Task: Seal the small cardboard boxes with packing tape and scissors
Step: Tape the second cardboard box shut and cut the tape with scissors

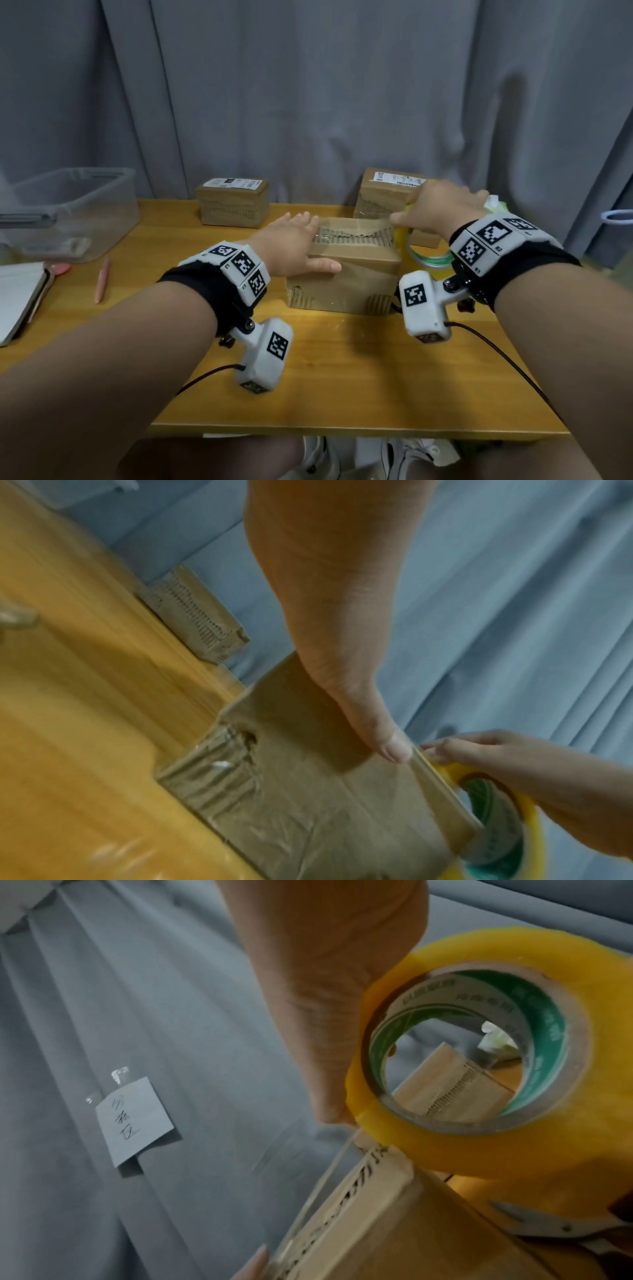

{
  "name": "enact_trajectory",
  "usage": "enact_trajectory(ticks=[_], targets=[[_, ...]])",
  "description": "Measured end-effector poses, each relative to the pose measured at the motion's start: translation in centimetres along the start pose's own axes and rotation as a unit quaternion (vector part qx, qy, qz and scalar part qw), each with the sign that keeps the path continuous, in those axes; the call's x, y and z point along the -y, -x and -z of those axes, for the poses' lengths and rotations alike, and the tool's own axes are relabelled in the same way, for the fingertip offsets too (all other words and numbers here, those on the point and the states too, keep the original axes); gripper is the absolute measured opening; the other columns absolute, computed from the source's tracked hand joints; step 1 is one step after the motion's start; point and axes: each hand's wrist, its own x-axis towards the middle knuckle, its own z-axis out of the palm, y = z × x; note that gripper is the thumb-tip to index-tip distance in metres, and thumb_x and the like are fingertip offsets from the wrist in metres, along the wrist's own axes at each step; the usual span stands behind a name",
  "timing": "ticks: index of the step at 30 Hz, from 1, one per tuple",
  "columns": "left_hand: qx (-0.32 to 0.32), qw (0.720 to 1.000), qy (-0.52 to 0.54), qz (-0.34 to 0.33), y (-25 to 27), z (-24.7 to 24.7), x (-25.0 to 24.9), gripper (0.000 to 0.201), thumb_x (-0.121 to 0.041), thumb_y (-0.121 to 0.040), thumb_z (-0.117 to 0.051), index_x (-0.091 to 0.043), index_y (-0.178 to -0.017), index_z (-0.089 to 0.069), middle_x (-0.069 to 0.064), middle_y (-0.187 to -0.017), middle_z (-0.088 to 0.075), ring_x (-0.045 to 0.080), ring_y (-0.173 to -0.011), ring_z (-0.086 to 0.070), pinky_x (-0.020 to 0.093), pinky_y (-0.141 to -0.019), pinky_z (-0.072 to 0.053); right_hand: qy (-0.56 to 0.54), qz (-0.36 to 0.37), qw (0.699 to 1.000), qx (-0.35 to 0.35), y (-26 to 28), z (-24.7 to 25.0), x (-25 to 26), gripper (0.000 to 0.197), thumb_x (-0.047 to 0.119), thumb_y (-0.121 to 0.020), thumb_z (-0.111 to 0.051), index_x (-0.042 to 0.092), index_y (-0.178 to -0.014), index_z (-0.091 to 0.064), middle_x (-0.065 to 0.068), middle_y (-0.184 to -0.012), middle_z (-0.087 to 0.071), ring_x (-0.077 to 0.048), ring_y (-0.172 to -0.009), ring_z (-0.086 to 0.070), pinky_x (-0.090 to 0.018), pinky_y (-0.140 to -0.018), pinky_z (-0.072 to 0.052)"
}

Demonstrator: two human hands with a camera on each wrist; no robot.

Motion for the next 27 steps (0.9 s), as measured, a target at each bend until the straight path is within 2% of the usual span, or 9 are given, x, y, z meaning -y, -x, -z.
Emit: enact_trajectory(ticks=[3,5,8,10,14,18,23,25,27], targets=[[-0.023,0.999,-0.017,-0.028,0.2,0.1,-1.0,0.09,-0.075,-0.079,-0.033,-0.006,-0.136,-0.039,0.011,-0.142,-0.044,0.024,-0.13,-0.04,0.036,-0.111,-0.028,-0.043,-0.007,0.999,0.031,0.1,-1.1,-0.2,0.055,0.067,-0.072,-0.063,0.027,-0.109,-0.067,-0.002,-0.117,-0.063,-0.032,-0.117,-0.05,-0.055,-0.106,-0.023],[0.005,0.999,0.005,-0.036,0.0,0.1,-2.3,0.092,-0.074,-0.081,-0.029,-0.007,-0.144,-0.032,0.012,-0.15,-0.034,0.025,-0.136,-0.035,0.039,-0.112,-0.03,-0.075,-0.021,0.996,0.036,0.5,-1.9,-0.2,0.055,0.065,-0.071,-0.066,0.027,-0.11,-0.068,-0.003,-0.12,-0.062,-0.032,-0.118,-0.051,-0.053,-0.105,-0.024],[0.046,0.997,0.042,-0.037,-0.7,0.3,-4.3,0.091,-0.073,-0.085,-0.024,-0.012,-0.151,-0.015,0.008,-0.159,-0.012,0.023,-0.145,-0.015,0.044,-0.117,-0.019,-0.079,-0.032,0.996,0.024,0.6,-2.2,0.2,0.054,0.064,-0.069,-0.068,0.029,-0.109,-0.068,-0.003,-0.121,-0.063,-0.033,-0.118,-0.051,-0.052,-0.104,-0.025],[0.064,0.995,0.06,-0.044,-1.0,0.5,-4.9,0.088,-0.071,-0.087,-0.026,-0.014,-0.152,-0.009,0.006,-0.16,-0.006,0.02,-0.146,-0.01,0.042,-0.118,-0.015,-0.056,-0.03,0.998,0.014,0.5,-2.1,0.5,0.053,0.064,-0.068,-0.067,0.029,-0.108,-0.068,-0.003,-0.119,-0.063,-0.032,-0.118,-0.05,-0.051,-0.104,-0.024],[0.06,0.995,0.065,-0.034,-0.3,0.9,-3.2,0.082,-0.069,-0.088,-0.029,-0.02,-0.152,-0.015,-0.001,-0.159,-0.011,0.019,-0.144,-0.021,0.04,-0.117,-0.022,-0.052,-0.036,0.998,0.009,0.5,-2.4,0.6,0.058,0.068,-0.069,-0.065,0.027,-0.111,-0.066,-0.005,-0.121,-0.061,-0.033,-0.118,-0.049,-0.052,-0.104,-0.023],[0.035,0.999,0.036,0.017,1.1,0.4,-0.2,0.088,-0.075,-0.083,-0.029,-0.021,-0.151,-0.019,-0.003,-0.158,-0.019,0.018,-0.141,-0.028,0.041,-0.113,-0.03,-0.07,-0.041,0.997,0.006,1.0,-2.7,0.4,0.063,0.069,-0.073,-0.063,0.026,-0.118,-0.062,-0.007,-0.128,-0.057,-0.035,-0.122,-0.046,-0.053,-0.106,-0.022],[0.025,0.998,-0.041,0.032,0.5,0.1,-1.1,0.106,-0.085,-0.071,-0.012,-0.013,-0.148,-0.027,0.007,-0.154,-0.03,0.022,-0.14,-0.029,0.042,-0.119,-0.013,-0.086,-0.034,0.996,0.001,1.6,-2.8,0.4,0.061,0.067,-0.074,-0.063,0.025,-0.119,-0.062,-0.007,-0.128,-0.056,-0.035,-0.123,-0.043,-0.05,-0.103,-0.025],[0.031,0.999,-0.035,0.025,0.1,0.2,-2.3,0.097,-0.083,-0.075,-0.015,-0.02,-0.149,-0.026,0.007,-0.155,-0.026,0.027,-0.14,-0.028,0.045,-0.117,-0.014,-0.082,-0.031,0.996,-0.002,1.7,-2.9,0.5,0.062,0.067,-0.075,-0.062,0.026,-0.121,-0.061,-0.007,-0.13,-0.054,-0.035,-0.124,-0.042,-0.049,-0.103,-0.025],[0.046,0.999,-0.004,0.024,-0.1,0.2,-3.0,0.086,-0.082,-0.078,-0.019,-0.035,-0.15,-0.013,0.001,-0.16,-0.01,0.033,-0.144,-0.015,0.054,-0.116,-0.01,-0.081,-0.023,0.996,-0.01,1.9,-2.9,0.4,0.061,0.068,-0.076,-0.06,0.028,-0.123,-0.059,-0.007,-0.131,-0.053,-0.035,-0.124,-0.042,-0.049,-0.102,-0.026]])
